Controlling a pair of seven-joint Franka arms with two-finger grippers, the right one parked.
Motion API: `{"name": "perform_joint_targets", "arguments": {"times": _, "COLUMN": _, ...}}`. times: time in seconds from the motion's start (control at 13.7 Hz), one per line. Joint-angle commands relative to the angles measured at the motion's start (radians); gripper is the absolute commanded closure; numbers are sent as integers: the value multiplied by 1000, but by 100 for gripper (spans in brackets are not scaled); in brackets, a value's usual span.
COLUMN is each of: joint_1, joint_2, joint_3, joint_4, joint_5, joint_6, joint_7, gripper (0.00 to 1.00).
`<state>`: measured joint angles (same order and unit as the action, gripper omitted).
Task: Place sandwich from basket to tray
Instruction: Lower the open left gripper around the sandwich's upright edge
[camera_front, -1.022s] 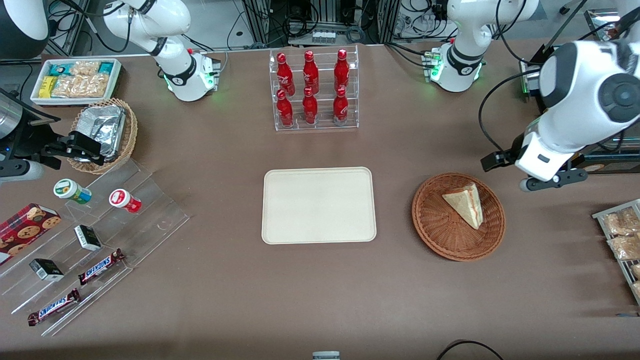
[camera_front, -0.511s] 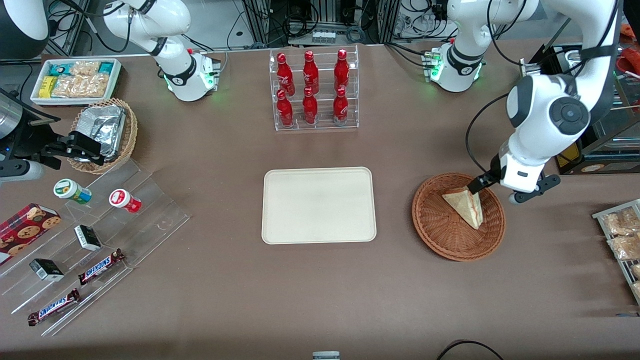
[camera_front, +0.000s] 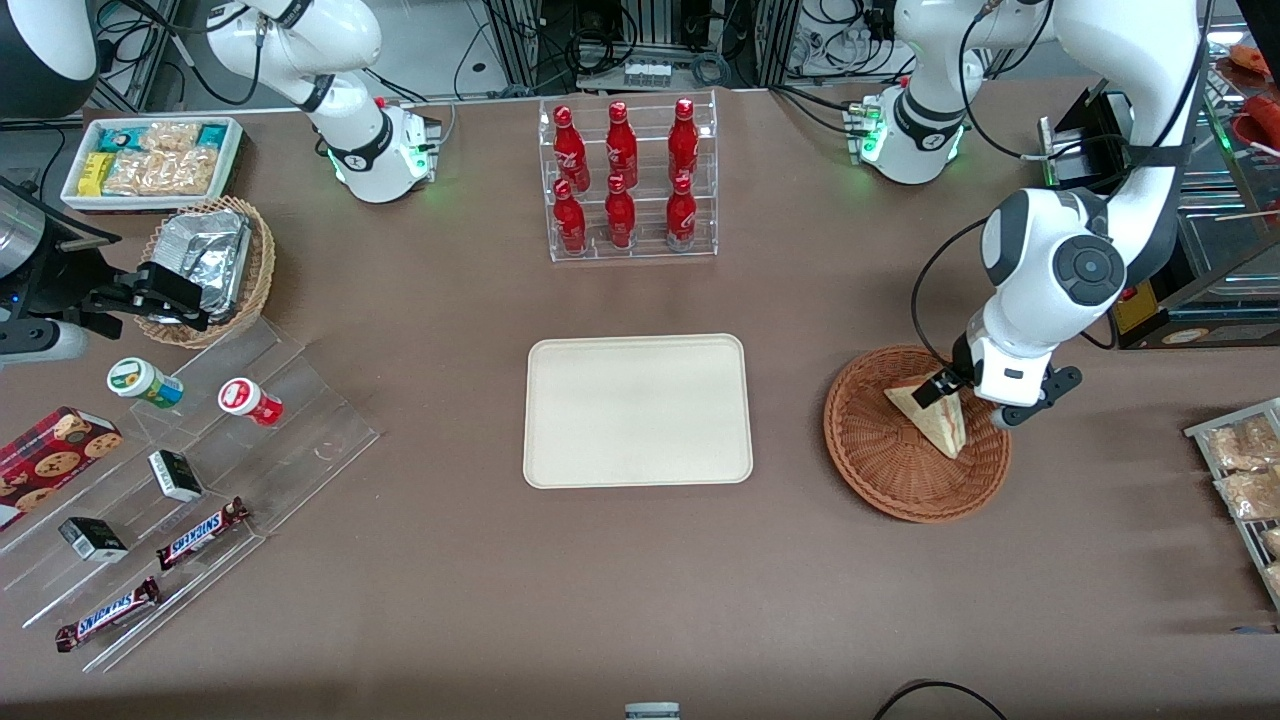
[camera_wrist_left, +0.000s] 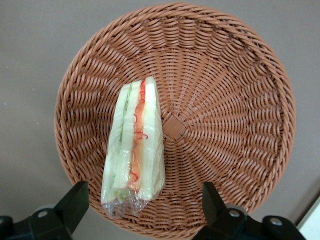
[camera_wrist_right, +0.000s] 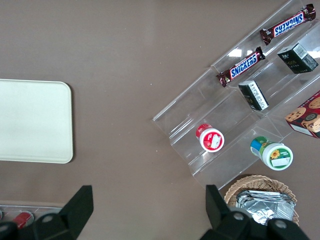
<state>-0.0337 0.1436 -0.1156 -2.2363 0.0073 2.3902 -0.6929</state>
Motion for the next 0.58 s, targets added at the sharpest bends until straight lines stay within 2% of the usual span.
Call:
{"name": "perform_joint_targets", "arguments": {"times": 0.0, "joint_1": 8, "joint_2": -16, "joint_3": -7, "joint_4": -43, "joint_5": 23, "joint_6": 41, "joint_7": -28, "gripper": 0}}
{"name": "perform_joint_targets", "arguments": {"times": 0.22, "joint_1": 11, "joint_2": -15, "joint_3": -6, "joint_4": -68, "joint_5": 23, "joint_6": 53, "joint_7": -30, "gripper": 1}}
{"name": "perform_joint_targets", "arguments": {"times": 0.29, "joint_1": 21, "joint_2": -15, "joint_3": -7, "joint_4": -90, "joint_5": 23, "joint_6": 82, "joint_7": -31, "gripper": 5}}
{"name": "perform_joint_targets", "arguments": {"times": 0.44, "joint_1": 23, "joint_2": -13, "joint_3": -6, "joint_4": -121, "joint_5": 23, "joint_6": 133, "joint_7": -34, "gripper": 16}}
{"name": "perform_joint_targets", "arguments": {"times": 0.51, "joint_1": 25, "joint_2": -3, "joint_3": -6, "joint_4": -129, "joint_5": 22, "joint_6": 159, "joint_7": -43, "gripper": 28}}
